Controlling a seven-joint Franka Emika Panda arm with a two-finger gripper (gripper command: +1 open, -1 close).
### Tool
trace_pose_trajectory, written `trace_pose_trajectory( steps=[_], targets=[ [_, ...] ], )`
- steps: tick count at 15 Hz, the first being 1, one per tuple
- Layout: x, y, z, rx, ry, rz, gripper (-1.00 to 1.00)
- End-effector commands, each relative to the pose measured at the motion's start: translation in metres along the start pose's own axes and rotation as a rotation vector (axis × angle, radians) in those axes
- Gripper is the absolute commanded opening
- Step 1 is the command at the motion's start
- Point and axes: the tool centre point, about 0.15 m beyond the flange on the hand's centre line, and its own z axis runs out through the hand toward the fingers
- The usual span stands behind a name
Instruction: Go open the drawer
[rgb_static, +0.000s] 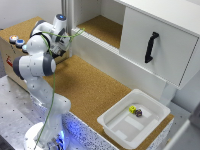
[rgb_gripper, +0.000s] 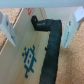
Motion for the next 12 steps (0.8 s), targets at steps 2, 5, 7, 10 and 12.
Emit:
trace_pose_trajectory(
  steps=[2, 5, 7, 10, 12],
  targets=[
    [0.002, 0.007, 0.011, -0.150, -0.012, 0.030, 1.00],
    [0.006, 0.020, 0.025, -0.182, -0.044, 0.058, 1.00],
    [0.010, 0.026, 0.046, -0.193, -0.073, 0.083, 1.00],
    [0.017, 0.029, 0.075, -0.207, -0.101, 0.124, 1.00],
    [0.021, 0.031, 0.085, -0.190, -0.094, 0.160, 1.00]
  ],
)
